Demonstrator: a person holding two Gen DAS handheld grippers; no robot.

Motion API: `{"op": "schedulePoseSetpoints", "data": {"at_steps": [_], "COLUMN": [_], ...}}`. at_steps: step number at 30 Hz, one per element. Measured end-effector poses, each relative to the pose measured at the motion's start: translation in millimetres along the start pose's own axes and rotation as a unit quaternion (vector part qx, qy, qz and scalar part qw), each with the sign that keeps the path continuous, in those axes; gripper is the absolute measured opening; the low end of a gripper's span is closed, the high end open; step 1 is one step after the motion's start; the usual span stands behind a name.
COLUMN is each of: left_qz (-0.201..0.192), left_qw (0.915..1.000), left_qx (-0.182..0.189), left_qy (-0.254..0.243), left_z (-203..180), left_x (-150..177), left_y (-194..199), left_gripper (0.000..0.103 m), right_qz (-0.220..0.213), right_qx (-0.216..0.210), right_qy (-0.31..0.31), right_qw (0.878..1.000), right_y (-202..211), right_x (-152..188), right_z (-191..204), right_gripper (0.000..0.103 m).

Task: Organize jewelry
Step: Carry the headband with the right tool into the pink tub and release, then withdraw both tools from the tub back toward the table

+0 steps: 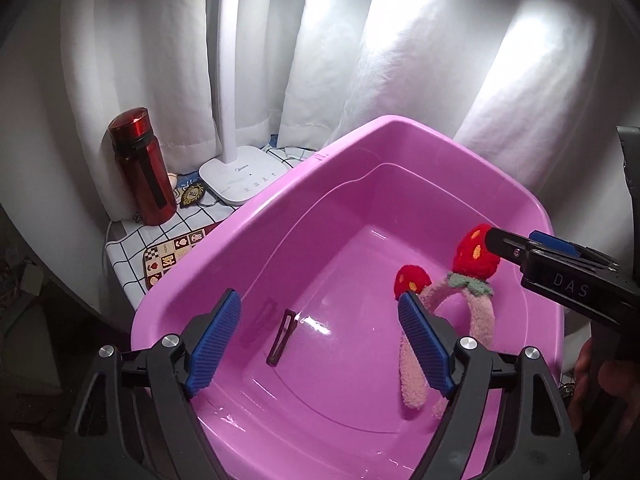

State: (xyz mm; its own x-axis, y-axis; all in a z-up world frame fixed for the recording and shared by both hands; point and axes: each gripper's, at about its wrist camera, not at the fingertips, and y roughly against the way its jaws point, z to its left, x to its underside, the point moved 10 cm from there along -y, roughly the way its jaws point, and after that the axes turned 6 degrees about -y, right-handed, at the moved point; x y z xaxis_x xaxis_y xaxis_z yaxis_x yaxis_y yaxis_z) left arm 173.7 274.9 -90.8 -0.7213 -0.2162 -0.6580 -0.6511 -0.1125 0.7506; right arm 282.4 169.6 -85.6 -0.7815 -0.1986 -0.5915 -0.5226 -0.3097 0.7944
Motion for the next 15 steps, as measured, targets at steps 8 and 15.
{"op": "schedulePoseSetpoints", "data": {"at_steps": [8, 15], "left_qz": [0.004, -0.008], "left_qw": [1.0000, 0.9998], "left_qx": [-0.004, -0.015], "left_qy": [0.006, 0.006], "left_z": [2, 2], "left_x": [3, 4], "left_y": [6, 25], "left_gripper": [0.081, 0.084], "right_qz": [-0.010, -0.024], "right_qx": [0.005, 0.002], "right_qy": [-0.004, -0.004], "right_qw": [1.000, 1.000], "right_y": [11, 29], "right_x": [-3, 5], "right_z": [-8, -7], "right_gripper": [0.070, 0.070]}}
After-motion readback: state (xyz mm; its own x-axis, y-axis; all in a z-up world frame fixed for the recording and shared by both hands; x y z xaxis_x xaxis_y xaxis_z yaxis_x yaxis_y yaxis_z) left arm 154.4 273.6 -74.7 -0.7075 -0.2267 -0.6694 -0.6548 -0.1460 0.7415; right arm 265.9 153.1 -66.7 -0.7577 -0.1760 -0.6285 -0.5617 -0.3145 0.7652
